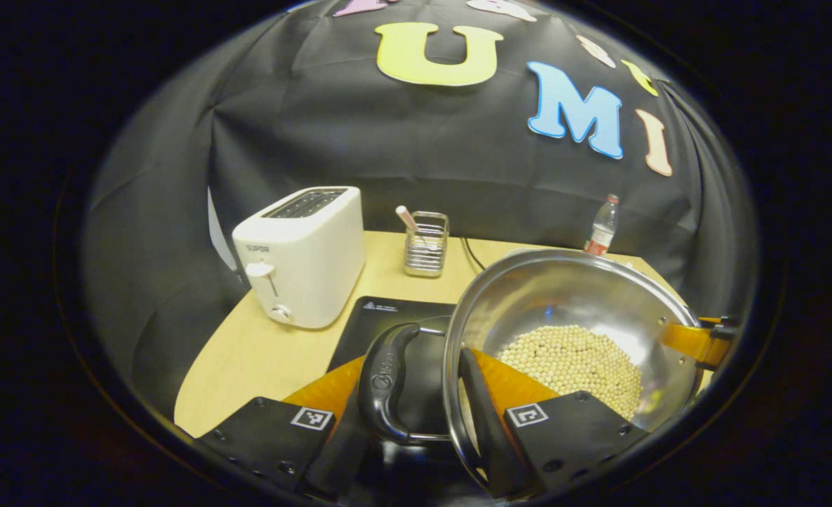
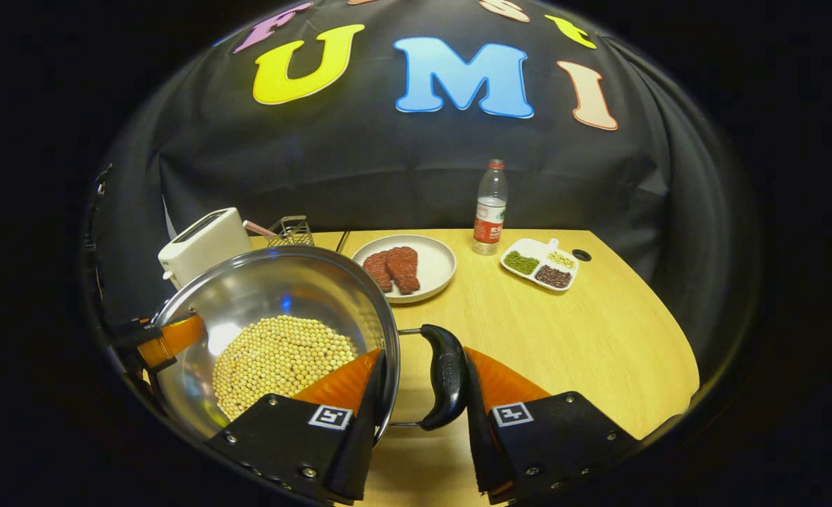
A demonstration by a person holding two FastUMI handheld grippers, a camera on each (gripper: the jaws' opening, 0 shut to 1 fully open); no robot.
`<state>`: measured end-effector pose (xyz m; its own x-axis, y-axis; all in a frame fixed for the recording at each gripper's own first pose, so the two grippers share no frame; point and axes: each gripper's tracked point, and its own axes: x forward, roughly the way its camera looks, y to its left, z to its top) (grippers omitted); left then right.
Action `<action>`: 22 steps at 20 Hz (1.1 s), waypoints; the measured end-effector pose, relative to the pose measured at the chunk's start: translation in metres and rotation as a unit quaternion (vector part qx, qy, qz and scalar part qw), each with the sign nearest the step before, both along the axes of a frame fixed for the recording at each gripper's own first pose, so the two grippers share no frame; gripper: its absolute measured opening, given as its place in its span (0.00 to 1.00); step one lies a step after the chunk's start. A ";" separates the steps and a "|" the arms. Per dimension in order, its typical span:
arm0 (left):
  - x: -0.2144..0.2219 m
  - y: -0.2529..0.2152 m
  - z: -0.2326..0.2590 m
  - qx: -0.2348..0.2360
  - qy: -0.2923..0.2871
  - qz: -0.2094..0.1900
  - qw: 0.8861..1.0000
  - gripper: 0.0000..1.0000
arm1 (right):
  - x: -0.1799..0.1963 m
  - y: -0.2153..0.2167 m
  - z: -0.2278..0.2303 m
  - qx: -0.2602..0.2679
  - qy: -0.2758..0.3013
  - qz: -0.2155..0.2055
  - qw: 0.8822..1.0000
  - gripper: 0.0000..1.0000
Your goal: First push the handle of the pot to place it horizontally, then grasp the pot with both hands and set it on the induction cooktop.
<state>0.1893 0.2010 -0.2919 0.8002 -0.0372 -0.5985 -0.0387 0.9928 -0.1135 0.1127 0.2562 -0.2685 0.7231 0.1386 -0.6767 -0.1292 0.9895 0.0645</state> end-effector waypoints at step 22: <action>0.014 0.070 -0.038 0.009 0.019 0.026 0.999 0.72 | 0.011 0.072 -0.036 0.008 0.015 0.026 1.000 0.58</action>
